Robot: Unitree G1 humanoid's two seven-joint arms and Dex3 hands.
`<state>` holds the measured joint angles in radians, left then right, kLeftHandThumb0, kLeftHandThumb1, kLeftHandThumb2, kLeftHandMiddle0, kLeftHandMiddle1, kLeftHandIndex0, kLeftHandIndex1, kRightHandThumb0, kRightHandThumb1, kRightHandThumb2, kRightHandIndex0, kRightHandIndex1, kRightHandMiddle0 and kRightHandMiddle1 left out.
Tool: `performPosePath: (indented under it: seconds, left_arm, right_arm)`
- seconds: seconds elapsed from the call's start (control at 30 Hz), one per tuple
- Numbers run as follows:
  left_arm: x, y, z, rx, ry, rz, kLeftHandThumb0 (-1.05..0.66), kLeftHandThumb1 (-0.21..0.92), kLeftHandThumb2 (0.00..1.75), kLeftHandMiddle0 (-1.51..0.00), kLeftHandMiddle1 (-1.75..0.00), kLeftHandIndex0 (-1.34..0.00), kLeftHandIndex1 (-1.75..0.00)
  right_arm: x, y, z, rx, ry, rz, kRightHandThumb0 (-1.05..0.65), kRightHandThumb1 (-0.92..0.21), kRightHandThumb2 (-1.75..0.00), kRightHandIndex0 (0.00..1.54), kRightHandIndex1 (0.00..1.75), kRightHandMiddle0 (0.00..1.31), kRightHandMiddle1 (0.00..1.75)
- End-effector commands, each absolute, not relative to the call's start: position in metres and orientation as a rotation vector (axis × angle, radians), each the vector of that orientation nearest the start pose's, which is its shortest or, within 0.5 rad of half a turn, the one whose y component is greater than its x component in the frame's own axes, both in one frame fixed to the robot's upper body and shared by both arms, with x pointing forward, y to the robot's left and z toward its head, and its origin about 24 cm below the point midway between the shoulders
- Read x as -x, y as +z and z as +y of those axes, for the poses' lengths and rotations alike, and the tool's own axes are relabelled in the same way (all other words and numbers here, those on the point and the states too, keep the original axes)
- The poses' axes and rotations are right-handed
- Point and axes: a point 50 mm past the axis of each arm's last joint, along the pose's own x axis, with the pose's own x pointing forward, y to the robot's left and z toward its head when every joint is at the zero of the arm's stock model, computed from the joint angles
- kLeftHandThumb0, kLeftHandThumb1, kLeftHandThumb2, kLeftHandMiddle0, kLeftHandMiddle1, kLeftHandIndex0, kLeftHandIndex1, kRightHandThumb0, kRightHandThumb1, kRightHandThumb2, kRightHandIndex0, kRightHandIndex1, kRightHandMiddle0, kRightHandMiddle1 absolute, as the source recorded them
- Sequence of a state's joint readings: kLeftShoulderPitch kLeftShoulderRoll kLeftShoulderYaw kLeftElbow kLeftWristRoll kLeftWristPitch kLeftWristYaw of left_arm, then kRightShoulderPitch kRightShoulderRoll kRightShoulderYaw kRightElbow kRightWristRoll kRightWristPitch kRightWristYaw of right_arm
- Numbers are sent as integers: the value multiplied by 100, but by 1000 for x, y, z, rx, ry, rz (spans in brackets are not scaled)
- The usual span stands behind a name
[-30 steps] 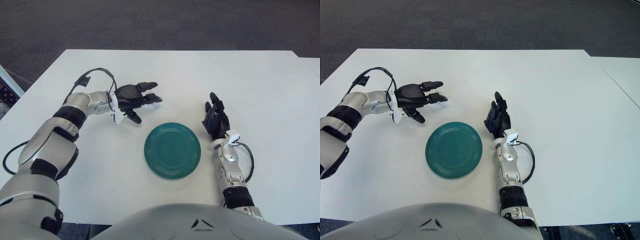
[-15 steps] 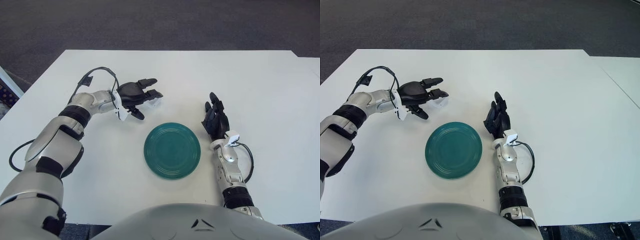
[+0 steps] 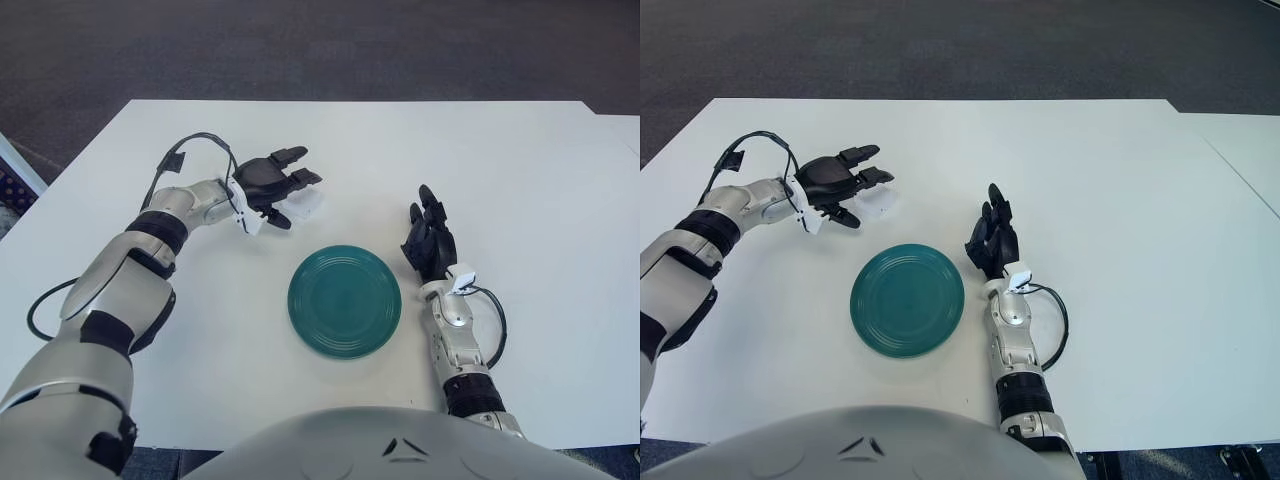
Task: Put the charger into the plate.
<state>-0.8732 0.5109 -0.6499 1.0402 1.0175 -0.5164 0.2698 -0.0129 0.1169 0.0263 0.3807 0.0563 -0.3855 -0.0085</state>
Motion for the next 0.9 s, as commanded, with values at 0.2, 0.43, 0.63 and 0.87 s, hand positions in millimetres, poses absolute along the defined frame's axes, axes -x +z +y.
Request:
performPosePath:
  seconds: [0.2, 0.43, 0.63, 0.87]
  left_arm:
    - [-378, 82, 157, -1682, -525, -328, -105, 92, 50, 0, 0, 0, -37]
    - [-379, 78, 156, -1664, -534, -269, -105, 92, 55, 0, 0, 0, -28]
    - [-378, 71, 157, -1665, -539, -238, -105, 92, 58, 0, 0, 0, -24]
    - [-377, 64, 158, -1674, -539, -181, -105, 92, 57, 0, 0, 0, -18]
  right_arm:
    - [-213, -52, -103, -190, -2, 214, -95, -92, -93, 5, 0, 2, 10]
    - [-211, -52, -99, -191, 0, 195, -95, -92, -95, 5, 0, 3, 12]
    - [-208, -53, -96, -180, 4, 194, -95, -92, -96, 6, 0, 5, 15]
    - [-206, -53, -93, -165, 7, 202, -95, -92, -97, 7, 1, 5, 18]
